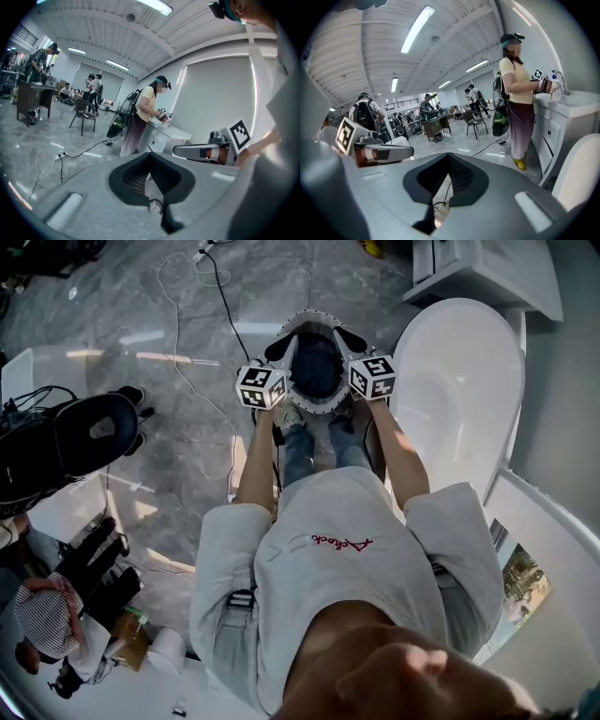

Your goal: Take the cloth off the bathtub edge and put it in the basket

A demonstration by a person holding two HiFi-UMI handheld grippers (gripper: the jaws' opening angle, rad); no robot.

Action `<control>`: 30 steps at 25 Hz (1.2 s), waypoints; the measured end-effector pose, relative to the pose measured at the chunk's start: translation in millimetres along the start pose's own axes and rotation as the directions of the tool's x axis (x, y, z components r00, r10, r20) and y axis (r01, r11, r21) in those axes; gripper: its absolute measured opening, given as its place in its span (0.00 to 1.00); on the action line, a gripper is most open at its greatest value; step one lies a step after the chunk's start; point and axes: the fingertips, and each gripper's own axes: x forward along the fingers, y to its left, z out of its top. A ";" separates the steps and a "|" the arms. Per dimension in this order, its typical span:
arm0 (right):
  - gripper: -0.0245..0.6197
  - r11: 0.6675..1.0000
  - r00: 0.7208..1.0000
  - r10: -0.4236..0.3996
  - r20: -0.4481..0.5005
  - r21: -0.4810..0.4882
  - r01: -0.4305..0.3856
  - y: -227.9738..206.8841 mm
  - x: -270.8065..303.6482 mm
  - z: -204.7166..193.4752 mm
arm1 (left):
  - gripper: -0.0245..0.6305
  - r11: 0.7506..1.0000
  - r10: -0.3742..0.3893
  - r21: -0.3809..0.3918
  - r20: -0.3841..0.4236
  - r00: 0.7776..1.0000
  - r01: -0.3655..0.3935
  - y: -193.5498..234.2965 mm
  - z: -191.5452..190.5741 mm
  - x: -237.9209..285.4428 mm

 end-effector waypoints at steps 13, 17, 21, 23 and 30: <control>0.05 0.990 0.979 -0.003 0.202 -0.136 0.031 11.2 -34.1 134.8 | 0.04 0.981 -0.017 0.194 0.193 0.981 -0.021 -15.1 162.9 -28.7; 0.05 0.987 0.972 0.004 0.235 -0.155 0.033 17.5 -36.8 155.1 | 0.04 0.972 -0.016 0.232 0.228 0.974 -0.039 -17.3 191.5 -35.5; 0.05 0.985 0.965 0.009 0.263 -0.171 0.037 21.2 -32.8 174.4 | 0.04 0.970 -0.005 0.236 0.260 0.966 -0.058 -11.2 208.5 -38.2; 0.05 0.983 0.962 0.017 0.272 -0.179 0.033 22.1 -26.6 185.2 | 0.04 0.970 -0.001 0.233 0.272 0.962 -0.065 -5.3 217.5 -37.6; 0.05 0.977 0.943 0.030 0.332 -0.208 0.042 28.9 -34.4 221.0 | 0.04 0.959 -0.006 0.272 0.309 0.951 -0.083 -12.0 244.4 -43.3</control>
